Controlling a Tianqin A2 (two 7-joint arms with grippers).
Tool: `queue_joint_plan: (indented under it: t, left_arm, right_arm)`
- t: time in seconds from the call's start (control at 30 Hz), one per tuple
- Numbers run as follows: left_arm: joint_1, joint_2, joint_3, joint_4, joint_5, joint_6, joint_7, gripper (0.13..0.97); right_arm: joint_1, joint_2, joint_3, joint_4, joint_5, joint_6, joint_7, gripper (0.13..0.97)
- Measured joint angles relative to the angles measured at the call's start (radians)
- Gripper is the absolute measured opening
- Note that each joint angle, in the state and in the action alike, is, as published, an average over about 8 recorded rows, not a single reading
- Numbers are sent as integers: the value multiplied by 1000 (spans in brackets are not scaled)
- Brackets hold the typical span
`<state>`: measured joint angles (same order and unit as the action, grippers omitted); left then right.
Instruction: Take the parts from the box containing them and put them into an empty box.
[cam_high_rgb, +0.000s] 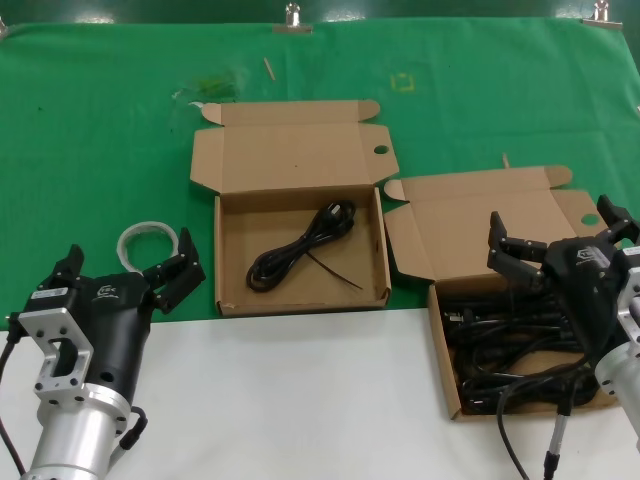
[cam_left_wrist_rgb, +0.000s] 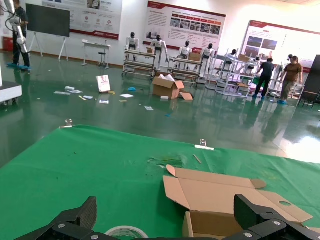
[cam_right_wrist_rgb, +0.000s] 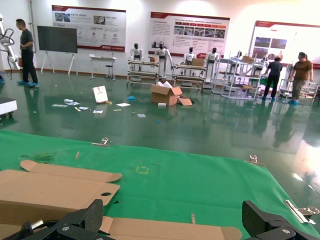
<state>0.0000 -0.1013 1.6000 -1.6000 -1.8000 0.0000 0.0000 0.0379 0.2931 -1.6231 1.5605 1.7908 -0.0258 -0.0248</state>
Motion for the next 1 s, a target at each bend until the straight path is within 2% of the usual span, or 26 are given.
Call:
queue_joint_plan:
  t: [1.0]
  left_arm:
    - [0,0,0,0,0,0,0,966]
  right_arm:
    - [0,0,0,0,0,0,0,966]
